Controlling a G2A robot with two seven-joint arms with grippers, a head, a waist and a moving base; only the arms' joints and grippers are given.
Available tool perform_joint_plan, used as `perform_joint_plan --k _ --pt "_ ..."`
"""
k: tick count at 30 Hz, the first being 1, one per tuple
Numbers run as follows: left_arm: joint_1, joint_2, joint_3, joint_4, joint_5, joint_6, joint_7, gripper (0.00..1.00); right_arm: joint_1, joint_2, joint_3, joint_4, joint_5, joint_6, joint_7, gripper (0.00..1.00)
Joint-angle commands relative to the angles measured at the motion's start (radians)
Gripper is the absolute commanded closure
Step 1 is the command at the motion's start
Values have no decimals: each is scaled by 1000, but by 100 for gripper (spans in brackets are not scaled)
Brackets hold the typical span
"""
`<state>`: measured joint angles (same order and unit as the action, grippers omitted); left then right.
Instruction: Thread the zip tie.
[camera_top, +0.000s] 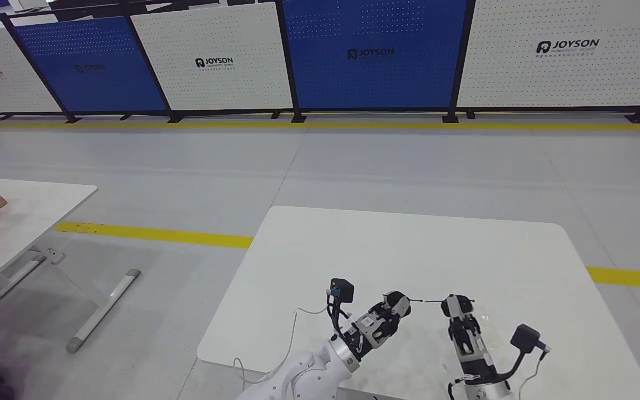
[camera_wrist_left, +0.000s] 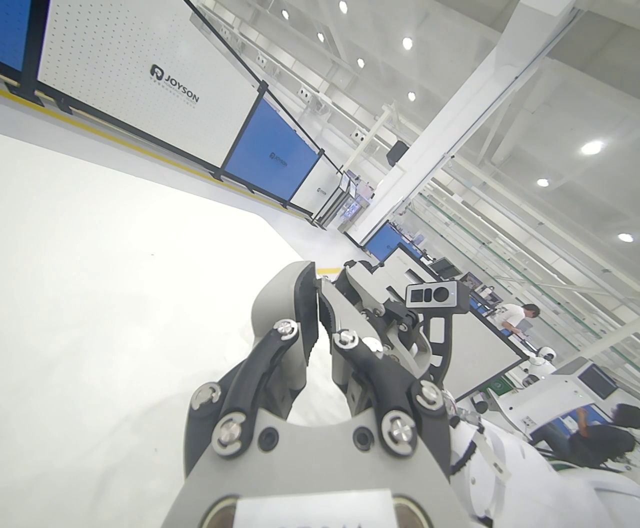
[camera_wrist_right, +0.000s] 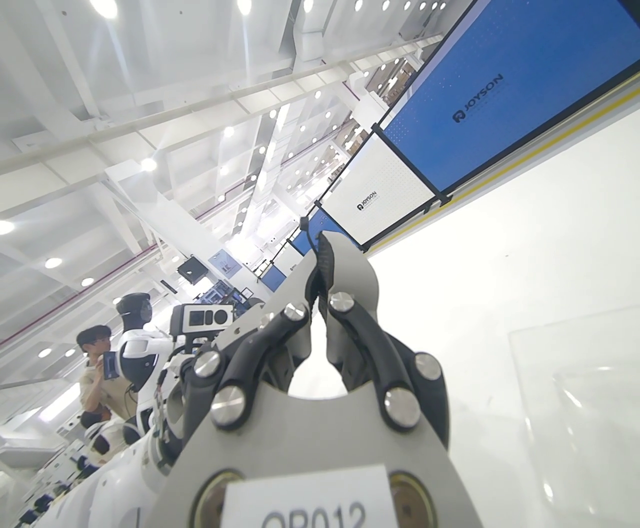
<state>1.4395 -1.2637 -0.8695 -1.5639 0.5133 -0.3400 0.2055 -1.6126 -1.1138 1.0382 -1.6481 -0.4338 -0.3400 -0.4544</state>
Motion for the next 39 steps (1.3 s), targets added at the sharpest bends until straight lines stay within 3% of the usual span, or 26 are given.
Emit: perform_joint_plan --k 1,39 --pt "0 0 0 0 0 0 0 100 2 0 -2 2 -2 0 4 100" --pt "0 0 0 0 0 0 0 100 23 -6 -14 23 -12 0 12 100"
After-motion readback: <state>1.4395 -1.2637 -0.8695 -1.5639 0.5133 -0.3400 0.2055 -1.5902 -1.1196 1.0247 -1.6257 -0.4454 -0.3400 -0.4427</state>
